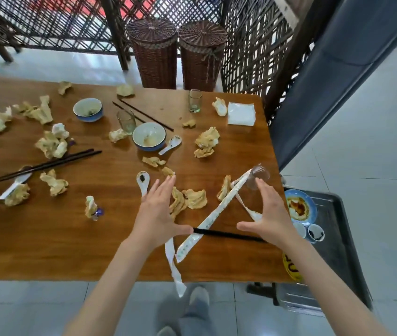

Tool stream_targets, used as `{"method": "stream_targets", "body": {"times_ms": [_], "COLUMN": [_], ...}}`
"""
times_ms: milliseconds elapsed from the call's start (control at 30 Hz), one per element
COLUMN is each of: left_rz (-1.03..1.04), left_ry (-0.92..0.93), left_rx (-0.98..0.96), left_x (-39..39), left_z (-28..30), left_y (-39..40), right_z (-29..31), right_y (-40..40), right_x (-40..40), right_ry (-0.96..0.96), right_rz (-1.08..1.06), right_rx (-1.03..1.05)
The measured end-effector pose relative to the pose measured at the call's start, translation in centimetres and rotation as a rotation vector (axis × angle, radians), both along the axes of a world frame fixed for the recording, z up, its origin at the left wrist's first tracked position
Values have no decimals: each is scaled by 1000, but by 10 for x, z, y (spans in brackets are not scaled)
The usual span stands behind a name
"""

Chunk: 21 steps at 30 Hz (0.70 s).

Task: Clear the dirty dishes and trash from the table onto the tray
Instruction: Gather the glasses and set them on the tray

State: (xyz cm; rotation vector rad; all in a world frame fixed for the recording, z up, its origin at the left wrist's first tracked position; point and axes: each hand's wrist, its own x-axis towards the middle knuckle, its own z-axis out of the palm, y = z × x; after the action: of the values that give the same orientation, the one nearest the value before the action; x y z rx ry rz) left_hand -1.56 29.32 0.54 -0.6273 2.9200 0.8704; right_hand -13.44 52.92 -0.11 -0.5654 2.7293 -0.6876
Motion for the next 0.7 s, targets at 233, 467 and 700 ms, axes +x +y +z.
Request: {"method": "stream_targets", "body": {"times_ms": [233, 467, 700], "left_rz": [31, 51, 37], "left_ry": [-9, -26, -37], "left_rx": [10, 20, 38], "left_x": [-44, -71, -88], "left_z": [-15, -29, -32], "left_y": [-17, -19, -30], "right_z": [-19, -36, -47], "right_y": [-5, -13, -23], "right_x": [-59, -98, -122], "right_ry": [26, 40, -7], "right_rz": [-38, -38, -93], "right_rx": [33, 127, 215]}}
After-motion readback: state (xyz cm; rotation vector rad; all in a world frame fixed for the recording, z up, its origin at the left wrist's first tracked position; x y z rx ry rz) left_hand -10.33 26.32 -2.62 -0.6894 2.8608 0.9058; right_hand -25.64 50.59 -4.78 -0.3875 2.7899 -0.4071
